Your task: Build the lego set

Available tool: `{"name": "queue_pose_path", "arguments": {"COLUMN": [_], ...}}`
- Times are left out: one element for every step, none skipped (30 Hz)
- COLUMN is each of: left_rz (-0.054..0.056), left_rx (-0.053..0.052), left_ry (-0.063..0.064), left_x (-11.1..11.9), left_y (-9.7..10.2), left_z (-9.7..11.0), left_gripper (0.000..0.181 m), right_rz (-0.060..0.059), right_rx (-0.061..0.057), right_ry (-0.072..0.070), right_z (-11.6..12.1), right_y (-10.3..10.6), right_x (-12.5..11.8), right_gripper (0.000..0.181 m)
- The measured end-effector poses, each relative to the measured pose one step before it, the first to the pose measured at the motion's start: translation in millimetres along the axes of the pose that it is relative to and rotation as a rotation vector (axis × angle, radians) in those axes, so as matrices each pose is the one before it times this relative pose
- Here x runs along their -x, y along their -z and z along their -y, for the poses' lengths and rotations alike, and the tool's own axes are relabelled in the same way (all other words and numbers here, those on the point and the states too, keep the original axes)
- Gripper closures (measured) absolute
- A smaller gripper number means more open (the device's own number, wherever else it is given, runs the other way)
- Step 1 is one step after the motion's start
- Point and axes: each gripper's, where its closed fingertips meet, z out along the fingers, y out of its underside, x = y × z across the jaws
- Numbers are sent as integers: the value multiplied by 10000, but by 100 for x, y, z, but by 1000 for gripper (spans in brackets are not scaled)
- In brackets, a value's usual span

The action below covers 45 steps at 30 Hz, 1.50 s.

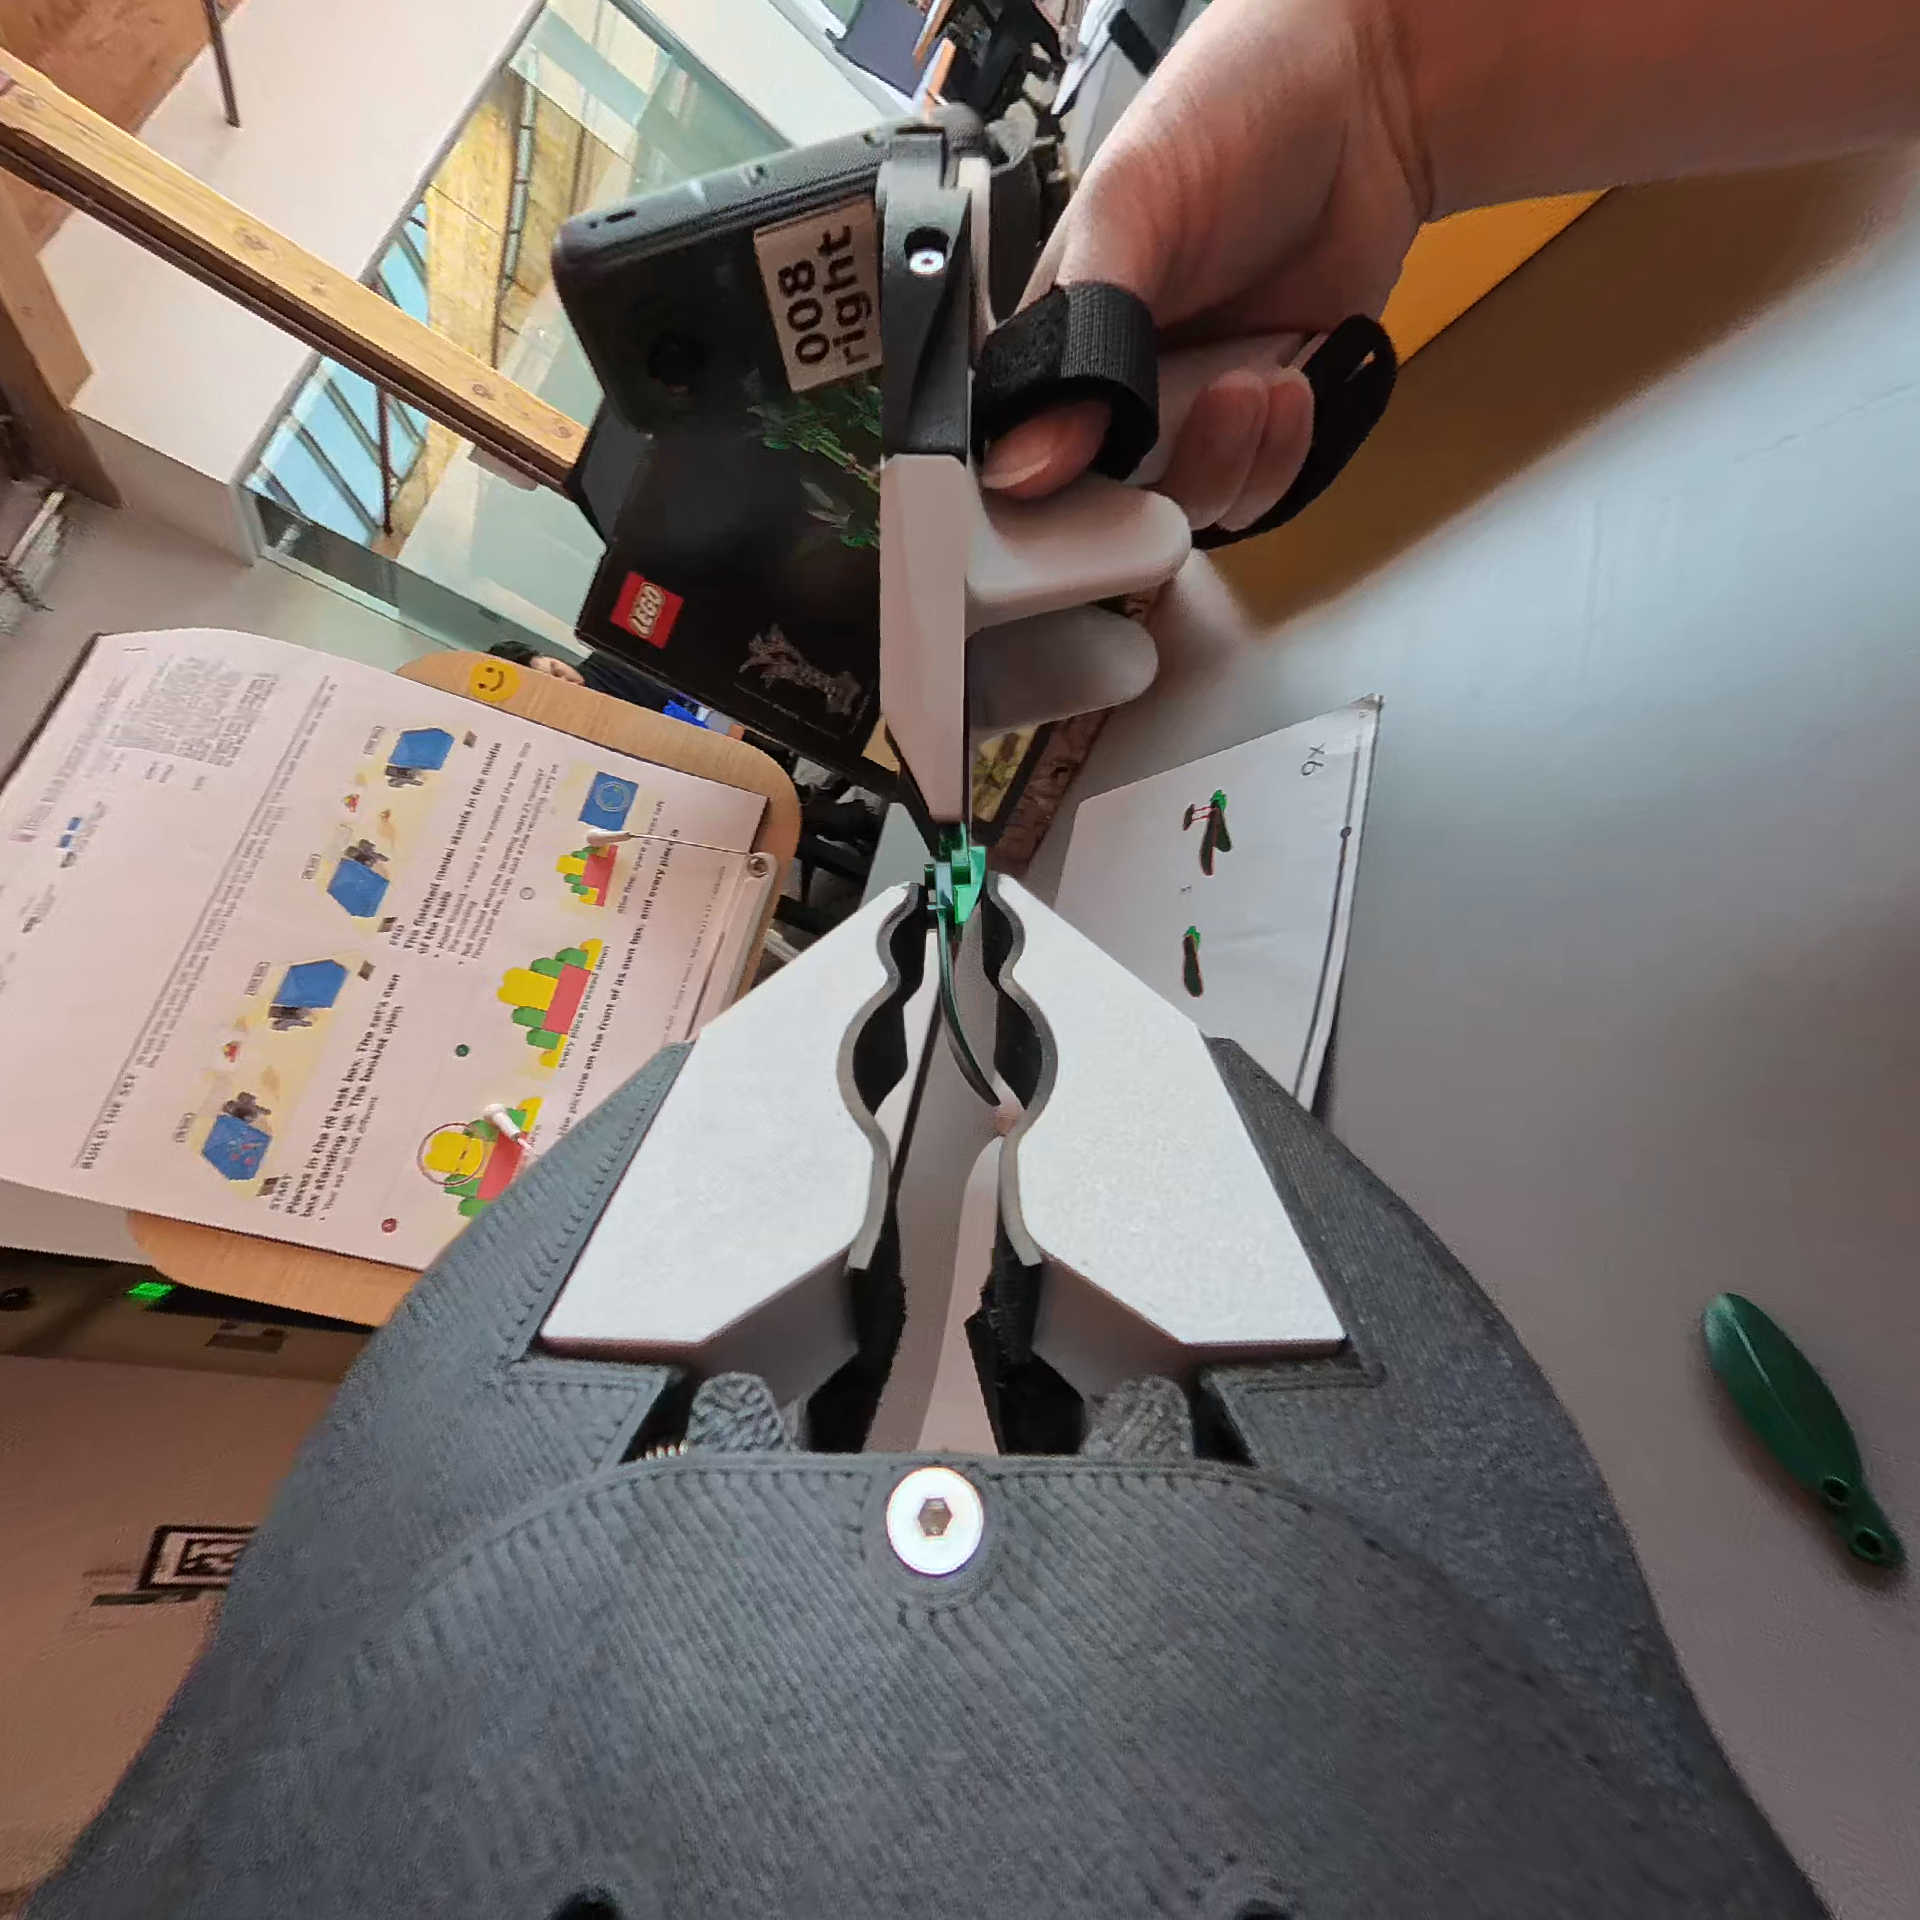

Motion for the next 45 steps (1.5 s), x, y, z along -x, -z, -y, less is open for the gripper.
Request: {"name": "queue_pose_path", "arguments": {"left_rz": [102,119,176,160,131,99,47,-19,-65,-60,-5,38,-47,-84,-29,-7,-46,-51,8,13,-40,0,68,27,-29,12,24,-26,-22,34,10,-56,-40,-44,-138,-163,-106,-51,-46,-36,-23,-46,-100,-145,-158], "left_rx": [28,68,83,40,-4,-26,-51,-79,-95,-63,2,43,54,23,-34,-73,-67,-57,-60,-37,-2,9,-14,-20,5,4,-28,-39,-36,-39,-39,-14,10,8,7,-14,-30,-11,9,29,40,36,21,22,4], "left_ry": [-53,-51,-91,-155,-190,-190,-186,-210,-253,-276,-263,-210,-138,-74,-45,-35,-26,-30,-47,-46,-38,-46,-61,-56,-40,-24,-2,28,31,5,-12,-7,-16,-19,32,88,94,53,-3,-58,-116,-174,-198,-148,-82], "left_x": [187,213,274,194,90,-1,-129,-275,-392,-409,-310,-197,-279,-291,-183,-125,-157,-162,-69,-43,-116,-66,32,-17,-78,-26,1,-62,-76,-23,-92,-206,-195,-209,-342,-384,-316,-281,-318,-376,-424,-501,-611,-689,-690], "left_y": [63,42,30,30,28,12,-22,-43,-51,-85,-128,-133,-150,-121,-77,-40,-32,-16,-6,-9,-27,-37,-19,-7,-8,1,-3,-6,-29,-23,-51,-87,-103,-108,-146,-172,-197,-208,-198,-208,-230,-257,-274,-304,-318], "left_z": [8,-53,-86,-25,57,113,172,201,219,153,45,-38,-64,-30,45,125,128,137,141,94,48,14,21,19,-28,-18,35,60,58,62,54,5,-51,-80,-98,-118,-154,-201,-201,-178,-116,-22,45,58,73], "left_gripper": [173,173,173,173,173,173,173,173,173,173,173,173,173,173,173,173,173,173,173,173,173,173,173,172,173,172,173,173,172,172,172,172,172,172,172,173,173,172,172,172,172,172,172,172,173], "right_rz": [-108,-199,-318,-308,-184,-133,-92,-170,-235,-149,-1,60,-12,-130,-177,-89,41,85,122,14,-154,-237,-232,-221,-228,-214,-212,-244,-249,-206,-116,7,124,86,-50,-107,-80,25,201,320,322,411,331,146,213], "right_rx": [-156,-149,-90,8,68,116,149,175,186,170,114,31,11,34,76,144,132,94,104,116,106,66,63,16,-122,-248,-280,-238,-163,-82,-14,34,96,198,384,506,408,194,105,80,95,272,342,82,-160], "right_ry": [142,186,239,319,432,508,575,565,502,398,289,193,108,67,51,46,53,50,39,44,85,115,104,94,84,68,28,7,44,105,144,168,182,186,269,370,445,458,356,148,-119,-313,-304,-220,-204], "right_z": [334,330,265,113,13,-69,-129,-162,-195,-203,-135,-18,9,-34,-116,-253,-276,-226,-205,-182,-140,-56,-32,39,250,448,532,505,411,285,193,142,121,98,-99,-312,-310,-171,-202,-327,-594,-1157,-1493,-1361,-1280], "right_y": [286,270,228,178,83,29,0,30,59,93,120,140,153,135,105,55,23,4,24,65,155,273,434,584,707,759,729,617,460,285,136,33,-5,-4,86,203,224,108,-61,-269,-475,-617,-746,-919,-1016], "right_x": [111,-2,-159,-110,121,234,318,171,17,83,261,283,110,-131,-243,-124,87,160,246,107,-140,-262,-240,-181,-174,-160,-190,-264,-258,-186,-9,230,456,456,243,131,113,166,292,323,232,367,249,-24,168], "right_gripper": [163,162,160,158,155,153,152,152,152,152,153,156,157,159,159,159,158,157,156,156,156,156,156,156,157,157,159,159,158,157,155,151,146,143,142,141,141,142,142,142,142,142,144,146,147]}}
